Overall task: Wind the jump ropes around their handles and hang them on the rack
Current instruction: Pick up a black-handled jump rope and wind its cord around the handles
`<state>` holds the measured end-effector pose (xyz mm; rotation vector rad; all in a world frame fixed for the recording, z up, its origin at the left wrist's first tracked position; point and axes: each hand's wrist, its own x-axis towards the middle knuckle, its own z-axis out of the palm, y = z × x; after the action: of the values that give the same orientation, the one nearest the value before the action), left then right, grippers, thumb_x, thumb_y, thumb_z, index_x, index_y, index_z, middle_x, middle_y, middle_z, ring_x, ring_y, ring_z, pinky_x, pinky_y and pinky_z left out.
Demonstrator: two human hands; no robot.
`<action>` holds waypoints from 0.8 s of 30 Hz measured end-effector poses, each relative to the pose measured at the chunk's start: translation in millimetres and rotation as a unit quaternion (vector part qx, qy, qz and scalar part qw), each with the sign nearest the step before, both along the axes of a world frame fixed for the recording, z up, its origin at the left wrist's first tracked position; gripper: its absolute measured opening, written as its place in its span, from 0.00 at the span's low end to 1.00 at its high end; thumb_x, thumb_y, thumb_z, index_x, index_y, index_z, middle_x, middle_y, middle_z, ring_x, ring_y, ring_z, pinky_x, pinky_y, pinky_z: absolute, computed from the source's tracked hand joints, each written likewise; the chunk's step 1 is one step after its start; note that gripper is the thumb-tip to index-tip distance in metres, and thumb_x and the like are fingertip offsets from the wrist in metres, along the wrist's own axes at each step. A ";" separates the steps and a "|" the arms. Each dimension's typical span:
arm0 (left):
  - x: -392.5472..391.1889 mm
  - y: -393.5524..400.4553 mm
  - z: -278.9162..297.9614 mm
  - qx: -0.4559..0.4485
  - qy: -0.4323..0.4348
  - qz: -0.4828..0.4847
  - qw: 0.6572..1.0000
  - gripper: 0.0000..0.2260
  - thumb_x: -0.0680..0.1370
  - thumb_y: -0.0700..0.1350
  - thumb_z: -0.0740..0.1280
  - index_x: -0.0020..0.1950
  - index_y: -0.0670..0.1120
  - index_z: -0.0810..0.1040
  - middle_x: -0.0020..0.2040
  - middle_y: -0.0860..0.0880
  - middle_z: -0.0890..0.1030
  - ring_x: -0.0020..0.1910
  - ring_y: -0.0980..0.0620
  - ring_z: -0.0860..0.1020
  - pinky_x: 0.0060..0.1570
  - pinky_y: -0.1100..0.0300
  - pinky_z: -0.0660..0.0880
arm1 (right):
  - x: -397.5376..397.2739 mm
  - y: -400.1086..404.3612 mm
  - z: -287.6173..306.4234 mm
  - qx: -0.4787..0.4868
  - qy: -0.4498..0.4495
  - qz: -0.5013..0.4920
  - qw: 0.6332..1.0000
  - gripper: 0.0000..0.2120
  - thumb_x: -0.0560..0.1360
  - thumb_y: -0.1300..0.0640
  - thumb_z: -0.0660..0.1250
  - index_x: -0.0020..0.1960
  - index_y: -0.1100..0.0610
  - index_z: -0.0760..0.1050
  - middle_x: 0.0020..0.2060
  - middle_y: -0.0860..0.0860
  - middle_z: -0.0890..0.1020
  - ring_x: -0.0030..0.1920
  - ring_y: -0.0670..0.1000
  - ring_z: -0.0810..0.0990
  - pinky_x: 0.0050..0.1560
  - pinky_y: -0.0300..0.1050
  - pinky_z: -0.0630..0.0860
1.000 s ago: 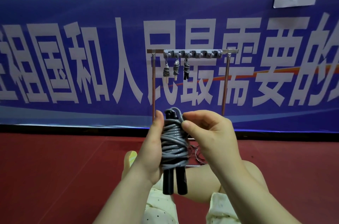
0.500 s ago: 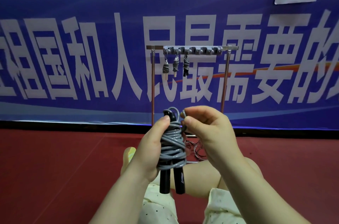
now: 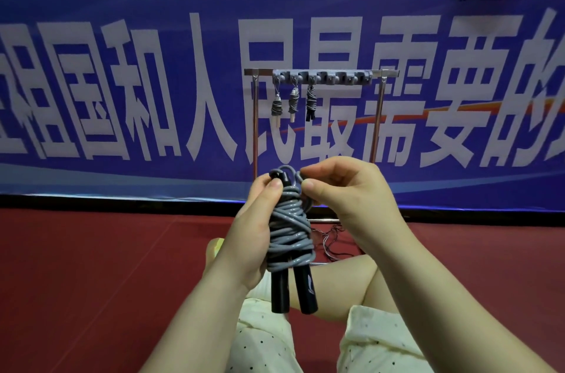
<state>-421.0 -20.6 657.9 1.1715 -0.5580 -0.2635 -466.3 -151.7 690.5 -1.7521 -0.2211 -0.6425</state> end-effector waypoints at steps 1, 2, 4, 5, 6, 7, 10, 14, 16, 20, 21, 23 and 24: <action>0.5 -0.6 -0.6 0.004 -0.008 0.008 1.000 0.17 0.74 0.54 0.61 0.59 0.46 0.73 0.40 0.46 0.79 0.36 0.49 0.77 0.42 0.49 0.76 | 1.1 -0.2 0.5 -0.001 0.003 -0.005 1.000 0.10 0.72 0.67 0.71 0.40 0.52 0.80 0.31 0.47 0.84 0.35 0.43 0.83 0.37 0.35 0.78; 0.7 -1.2 -0.4 0.004 -0.014 0.016 1.000 0.14 0.78 0.51 0.59 0.59 0.47 0.72 0.41 0.46 0.79 0.37 0.48 0.77 0.43 0.47 0.75 | 2.5 -0.6 0.5 -0.003 0.009 -0.011 1.000 0.10 0.72 0.66 0.71 0.40 0.52 0.80 0.31 0.47 0.84 0.35 0.44 0.82 0.38 0.37 0.79; 0.5 -1.6 0.6 0.001 -0.019 0.030 0.999 0.10 0.81 0.48 0.55 0.59 0.49 0.71 0.40 0.47 0.80 0.35 0.48 0.77 0.41 0.49 0.76 | 4.5 -2.4 -1.0 -0.003 0.024 -0.018 1.000 0.09 0.72 0.65 0.71 0.40 0.51 0.80 0.33 0.48 0.84 0.36 0.46 0.83 0.41 0.40 0.81; 0.0 -1.9 1.6 -0.002 -0.023 0.034 0.999 0.09 0.82 0.47 0.54 0.59 0.50 0.71 0.38 0.48 0.80 0.34 0.50 0.77 0.38 0.51 0.77 | 5.2 -3.6 -1.8 -0.002 0.029 -0.020 0.999 0.09 0.72 0.64 0.71 0.40 0.51 0.80 0.33 0.48 0.84 0.37 0.47 0.83 0.41 0.41 0.81; -0.6 -1.5 2.0 -0.004 -0.029 0.035 0.999 0.09 0.82 0.47 0.54 0.58 0.50 0.71 0.37 0.49 0.80 0.33 0.51 0.78 0.36 0.53 0.77 | 5.7 -4.2 -2.7 0.000 0.032 -0.020 0.999 0.08 0.71 0.64 0.71 0.40 0.51 0.80 0.34 0.49 0.84 0.38 0.49 0.83 0.42 0.42 0.81; -1.3 -1.4 2.2 -0.002 -0.035 0.035 0.999 0.09 0.82 0.47 0.53 0.58 0.51 0.71 0.37 0.50 0.80 0.33 0.51 0.78 0.35 0.54 0.77 | 5.9 -4.6 -3.4 0.004 0.032 -0.017 0.999 0.08 0.71 0.64 0.71 0.41 0.51 0.80 0.35 0.50 0.85 0.39 0.50 0.83 0.43 0.43 0.81; -2.6 -0.3 1.2 0.014 -0.045 0.036 0.998 0.10 0.82 0.47 0.54 0.55 0.54 0.74 0.39 0.51 0.81 0.36 0.51 0.78 0.38 0.53 0.77 | 4.5 -4.2 -3.9 0.022 0.018 0.007 1.000 0.07 0.71 0.66 0.71 0.42 0.54 0.81 0.37 0.52 0.85 0.40 0.51 0.84 0.43 0.43 0.81; -3.1 1.6 1.3 0.026 -0.050 0.020 0.998 0.10 0.79 0.49 0.56 0.51 0.56 0.78 0.43 0.48 0.81 0.39 0.48 0.79 0.40 0.52 0.77 | 1.8 -5.0 -5.4 0.014 -0.004 0.027 1.000 0.07 0.71 0.66 0.70 0.43 0.54 0.81 0.38 0.52 0.85 0.40 0.51 0.84 0.42 0.42 0.80; -4.4 3.2 2.8 0.028 -0.039 -0.005 0.999 0.10 0.78 0.51 0.58 0.54 0.55 0.78 0.43 0.45 0.80 0.37 0.45 0.79 0.36 0.52 0.77 | 1.5 -5.8 -6.5 0.027 -0.015 0.033 0.999 0.08 0.71 0.67 0.70 0.43 0.55 0.81 0.37 0.52 0.85 0.39 0.51 0.84 0.41 0.41 0.80; -5.9 4.8 8.4 0.018 -0.019 -0.050 0.998 0.14 0.73 0.53 0.60 0.55 0.53 0.78 0.44 0.42 0.81 0.31 0.43 0.79 0.29 0.54 0.76 | 0.8 -2.8 -9.6 0.074 -0.049 0.051 0.995 0.09 0.70 0.70 0.69 0.43 0.57 0.81 0.35 0.51 0.85 0.37 0.49 0.83 0.39 0.40 0.80; -6.3 4.7 9.9 0.019 -0.017 -0.054 0.998 0.15 0.73 0.53 0.60 0.56 0.53 0.78 0.44 0.41 0.81 0.31 0.43 0.79 0.28 0.54 0.76 | 1.1 -1.9 -11.1 0.088 -0.054 0.053 0.993 0.09 0.70 0.70 0.69 0.43 0.58 0.81 0.35 0.51 0.85 0.37 0.49 0.83 0.39 0.40 0.80; -6.9 4.6 11.8 0.023 -0.010 -0.055 0.998 0.14 0.74 0.53 0.59 0.56 0.52 0.78 0.44 0.41 0.81 0.30 0.44 0.79 0.28 0.55 0.76 | 2.3 -0.9 -13.3 0.103 -0.061 0.051 0.991 0.08 0.69 0.70 0.69 0.44 0.59 0.81 0.36 0.51 0.85 0.38 0.49 0.84 0.40 0.40 0.80; -7.2 4.4 12.1 0.026 -0.005 -0.055 0.998 0.13 0.75 0.52 0.59 0.54 0.53 0.79 0.43 0.42 0.81 0.30 0.44 0.79 0.28 0.56 0.76 | 2.7 -1.1 -13.9 0.102 -0.065 0.048 0.992 0.08 0.69 0.70 0.70 0.44 0.59 0.81 0.37 0.51 0.84 0.39 0.48 0.83 0.40 0.39 0.79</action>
<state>-428.2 -16.2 670.0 1.1941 -0.6287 -0.3681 -463.6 -152.8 676.7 -1.4970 -0.3165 -0.6845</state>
